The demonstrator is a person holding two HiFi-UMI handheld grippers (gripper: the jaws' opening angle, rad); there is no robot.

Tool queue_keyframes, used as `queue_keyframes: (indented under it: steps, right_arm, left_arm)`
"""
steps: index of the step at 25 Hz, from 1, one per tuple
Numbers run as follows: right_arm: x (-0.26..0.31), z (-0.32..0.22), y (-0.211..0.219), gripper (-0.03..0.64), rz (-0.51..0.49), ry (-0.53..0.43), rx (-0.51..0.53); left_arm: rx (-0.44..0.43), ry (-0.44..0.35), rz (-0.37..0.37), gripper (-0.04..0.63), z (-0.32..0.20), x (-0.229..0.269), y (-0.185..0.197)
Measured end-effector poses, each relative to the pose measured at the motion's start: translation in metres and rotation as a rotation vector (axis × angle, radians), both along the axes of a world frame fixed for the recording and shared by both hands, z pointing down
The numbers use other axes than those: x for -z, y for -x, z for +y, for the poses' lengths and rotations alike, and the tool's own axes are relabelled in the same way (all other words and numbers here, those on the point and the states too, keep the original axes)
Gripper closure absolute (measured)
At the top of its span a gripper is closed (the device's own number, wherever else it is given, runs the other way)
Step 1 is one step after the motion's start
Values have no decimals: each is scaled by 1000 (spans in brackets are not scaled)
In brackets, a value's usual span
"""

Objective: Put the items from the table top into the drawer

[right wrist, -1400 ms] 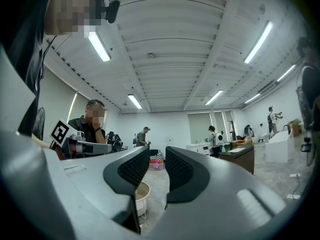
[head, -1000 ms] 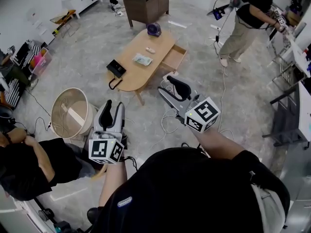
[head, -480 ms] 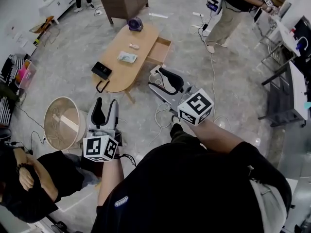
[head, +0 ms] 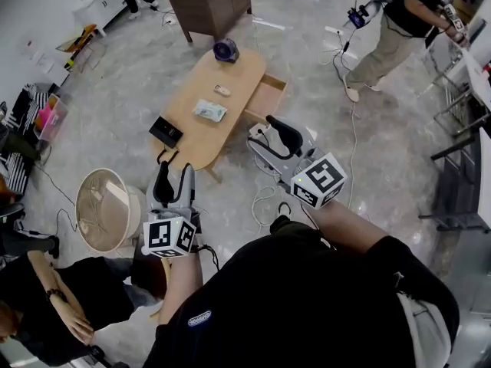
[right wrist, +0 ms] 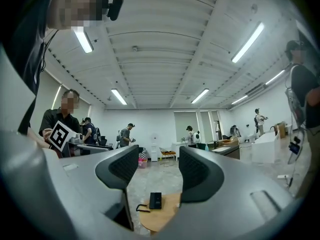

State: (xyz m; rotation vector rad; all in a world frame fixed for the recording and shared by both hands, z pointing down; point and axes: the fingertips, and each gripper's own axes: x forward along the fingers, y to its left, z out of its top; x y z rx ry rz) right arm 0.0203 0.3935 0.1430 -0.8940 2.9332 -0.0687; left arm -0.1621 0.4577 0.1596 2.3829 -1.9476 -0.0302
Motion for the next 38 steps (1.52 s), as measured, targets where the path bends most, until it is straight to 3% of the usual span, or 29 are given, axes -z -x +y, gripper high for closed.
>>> queue_keyframes:
  steps: [11, 23, 31, 38]
  right_arm:
    - [-4, -147, -49, 348, -14, -19, 1]
    - [-2, -194, -77, 347, -38, -31, -24]
    - [-15, -210, -80, 347, -13, -75, -64]
    - [-53, -248, -45, 345, 35, -80, -75]
  left_arm:
    - [114, -22, -22, 362, -143, -6, -33]
    - [111, -20, -38, 362, -202, -2, -64]
    - [142, -57, -31, 362, -240, -32, -48]
    - [140, -36, -28, 364, -298, -86, -3]
